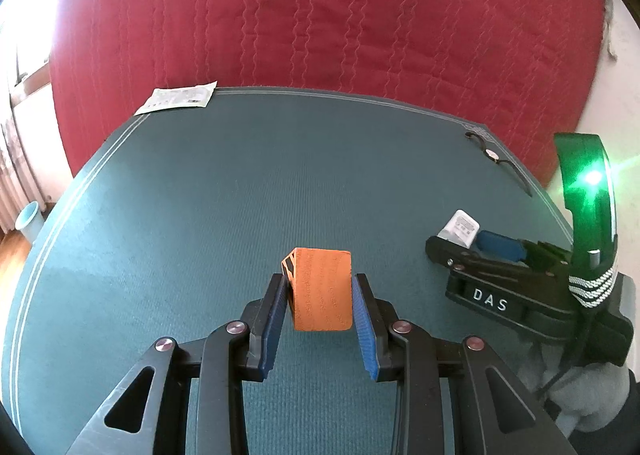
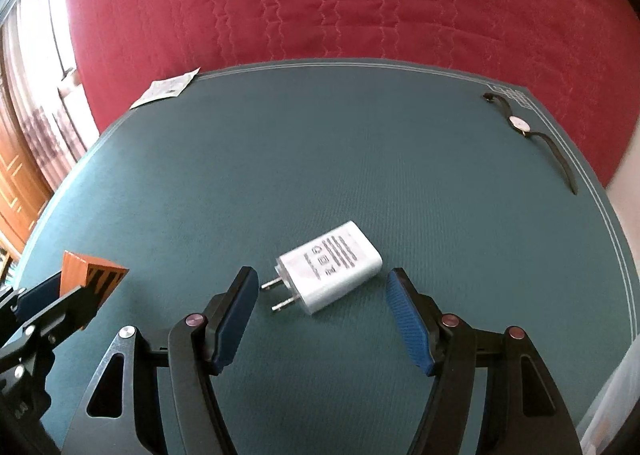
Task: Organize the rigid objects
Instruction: 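Grasp the white plug charger with the right gripper, then carry the white charger into the clear bowl and open the right gripper, then carry the orange triangular block into the clear bowl and open the left gripper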
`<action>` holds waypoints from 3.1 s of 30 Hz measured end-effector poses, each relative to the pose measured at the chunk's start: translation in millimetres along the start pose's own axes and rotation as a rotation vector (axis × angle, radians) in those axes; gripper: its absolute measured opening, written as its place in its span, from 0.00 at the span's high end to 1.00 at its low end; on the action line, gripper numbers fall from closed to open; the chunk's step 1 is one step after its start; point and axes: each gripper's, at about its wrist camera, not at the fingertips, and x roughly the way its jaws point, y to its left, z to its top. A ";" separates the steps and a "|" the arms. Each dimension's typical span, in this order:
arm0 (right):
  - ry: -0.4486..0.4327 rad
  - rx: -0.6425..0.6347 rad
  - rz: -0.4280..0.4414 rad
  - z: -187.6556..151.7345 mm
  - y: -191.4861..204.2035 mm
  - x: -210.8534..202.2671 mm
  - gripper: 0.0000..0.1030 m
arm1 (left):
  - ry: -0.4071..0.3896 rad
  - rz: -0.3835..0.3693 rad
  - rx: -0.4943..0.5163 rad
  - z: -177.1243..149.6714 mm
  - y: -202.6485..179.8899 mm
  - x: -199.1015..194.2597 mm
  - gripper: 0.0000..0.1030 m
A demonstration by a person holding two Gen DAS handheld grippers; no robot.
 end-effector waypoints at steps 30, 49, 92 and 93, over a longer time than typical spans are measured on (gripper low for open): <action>-0.087 0.053 0.026 -29.9 -10.8 -79.7 0.40 | -0.008 -0.013 -0.004 3.4 -5.3 -8.2 0.66; -0.203 0.325 -0.175 -97.0 -115.3 -184.8 0.40 | -0.046 -0.037 0.095 -8.3 -42.4 -23.1 0.66; -0.358 0.461 -0.326 -197.7 -197.1 -259.4 0.32 | -0.034 -0.226 0.329 -36.3 -199.2 -75.5 0.66; -0.355 0.466 -0.323 -197.9 -197.8 -259.4 0.32 | -0.033 -0.235 0.338 -38.6 -204.9 -77.0 0.66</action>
